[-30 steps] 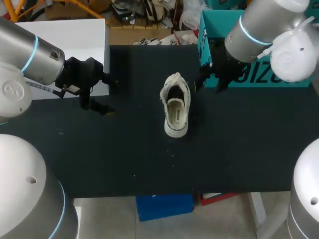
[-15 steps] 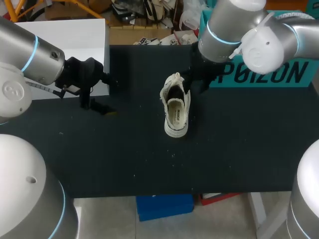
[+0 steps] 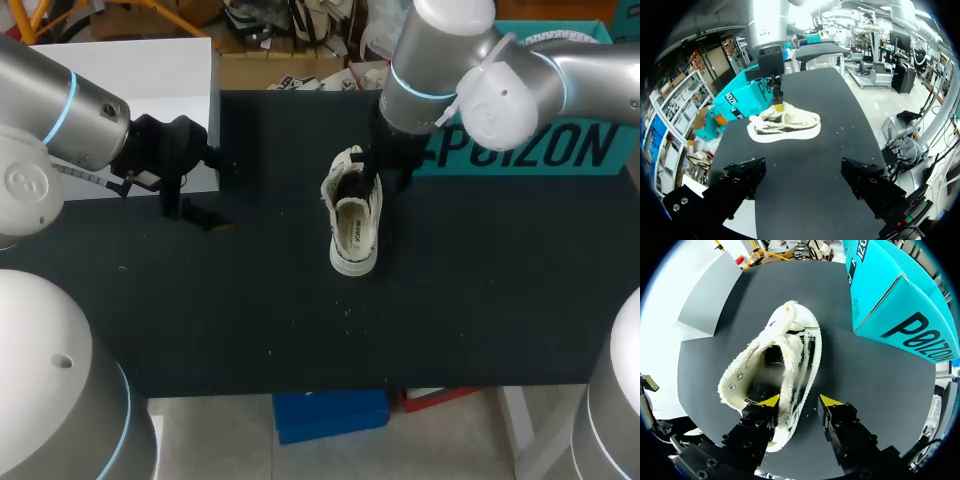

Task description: Take the shoe out of the shoebox, open the shoe tongue, remove and reinsert the insole, then place the shoe into the shoebox

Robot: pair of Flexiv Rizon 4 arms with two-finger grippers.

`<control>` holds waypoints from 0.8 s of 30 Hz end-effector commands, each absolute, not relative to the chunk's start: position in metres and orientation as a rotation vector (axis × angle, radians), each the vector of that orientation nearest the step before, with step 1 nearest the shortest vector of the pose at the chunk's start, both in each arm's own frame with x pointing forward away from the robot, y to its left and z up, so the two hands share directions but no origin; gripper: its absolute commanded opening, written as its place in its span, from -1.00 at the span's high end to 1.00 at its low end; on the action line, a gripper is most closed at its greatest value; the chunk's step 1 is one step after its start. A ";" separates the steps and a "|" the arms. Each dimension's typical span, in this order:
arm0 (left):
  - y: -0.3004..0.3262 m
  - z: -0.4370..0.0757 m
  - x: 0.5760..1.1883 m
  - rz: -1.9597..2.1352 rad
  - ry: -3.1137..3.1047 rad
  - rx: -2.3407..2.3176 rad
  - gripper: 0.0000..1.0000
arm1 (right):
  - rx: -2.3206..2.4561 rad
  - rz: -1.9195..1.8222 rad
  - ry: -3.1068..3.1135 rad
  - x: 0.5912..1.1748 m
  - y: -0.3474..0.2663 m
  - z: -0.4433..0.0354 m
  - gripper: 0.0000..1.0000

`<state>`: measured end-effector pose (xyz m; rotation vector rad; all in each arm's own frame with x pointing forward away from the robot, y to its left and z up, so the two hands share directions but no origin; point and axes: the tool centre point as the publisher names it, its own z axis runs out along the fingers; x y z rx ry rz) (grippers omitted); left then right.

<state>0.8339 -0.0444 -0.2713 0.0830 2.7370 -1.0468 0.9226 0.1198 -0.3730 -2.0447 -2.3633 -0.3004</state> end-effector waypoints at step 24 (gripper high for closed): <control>-0.044 -0.271 0.833 -1.041 2.738 0.082 -1.00 | -2.021 -0.200 -2.395 0.929 0.124 -0.419 0.21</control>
